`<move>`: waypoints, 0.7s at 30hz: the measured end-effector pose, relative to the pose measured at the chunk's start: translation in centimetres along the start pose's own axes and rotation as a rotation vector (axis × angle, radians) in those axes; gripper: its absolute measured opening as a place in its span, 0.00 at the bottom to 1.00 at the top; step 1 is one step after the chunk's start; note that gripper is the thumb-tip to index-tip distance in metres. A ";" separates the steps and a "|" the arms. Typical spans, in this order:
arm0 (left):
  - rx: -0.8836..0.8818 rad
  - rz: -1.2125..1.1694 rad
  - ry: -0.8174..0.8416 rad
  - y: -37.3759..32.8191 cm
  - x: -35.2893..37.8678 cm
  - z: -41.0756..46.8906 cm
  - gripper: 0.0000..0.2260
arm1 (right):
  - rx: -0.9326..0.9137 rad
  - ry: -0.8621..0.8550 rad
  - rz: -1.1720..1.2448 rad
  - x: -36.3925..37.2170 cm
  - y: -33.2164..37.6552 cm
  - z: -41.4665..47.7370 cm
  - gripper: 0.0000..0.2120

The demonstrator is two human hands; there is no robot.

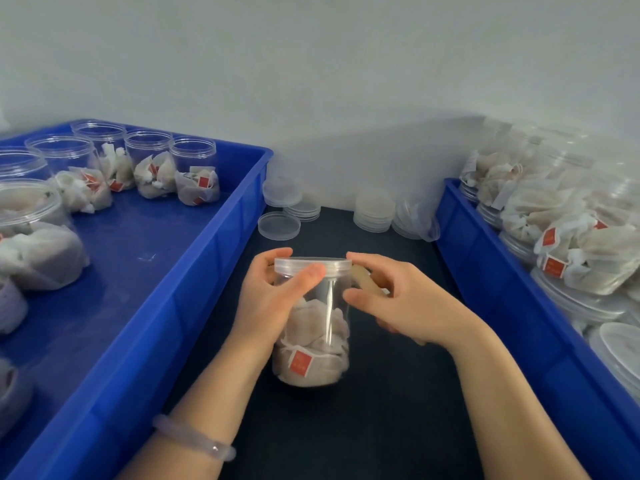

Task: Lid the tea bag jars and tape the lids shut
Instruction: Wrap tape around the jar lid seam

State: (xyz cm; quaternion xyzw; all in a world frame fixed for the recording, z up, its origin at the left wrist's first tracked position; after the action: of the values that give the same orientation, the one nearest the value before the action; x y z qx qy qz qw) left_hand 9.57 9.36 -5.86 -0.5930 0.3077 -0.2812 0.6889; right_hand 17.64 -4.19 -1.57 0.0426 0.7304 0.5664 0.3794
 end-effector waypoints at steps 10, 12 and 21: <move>0.026 -0.112 0.074 0.2 0.4 -0.1 0.35 | -0.034 -0.126 0.018 -2.7 0.0 -0.4 0.29; 0.034 -0.140 0.130 0.2 0.9 -0.2 0.41 | -0.082 -0.107 0.047 -2.4 0.2 -0.4 0.36; 0.056 -0.075 0.215 0.0 1.7 -0.6 0.44 | -0.016 0.173 0.262 0.4 -0.2 -0.8 0.16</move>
State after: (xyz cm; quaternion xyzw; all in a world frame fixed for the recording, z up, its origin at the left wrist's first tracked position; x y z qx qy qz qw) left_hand 10.18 7.71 -6.12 -0.5511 0.3495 -0.3775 0.6570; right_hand 16.91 -4.72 -1.89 0.0856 0.7441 0.6183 0.2382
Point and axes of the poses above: each hand's wrist, its own z-axis towards the middle knuckle, its own x-axis out of the palm, y = z × x, the point moved 10 cm from there along z, towards the middle knuckle, and after that the axes turned 15 degrees about z, right-handed, at the moved point
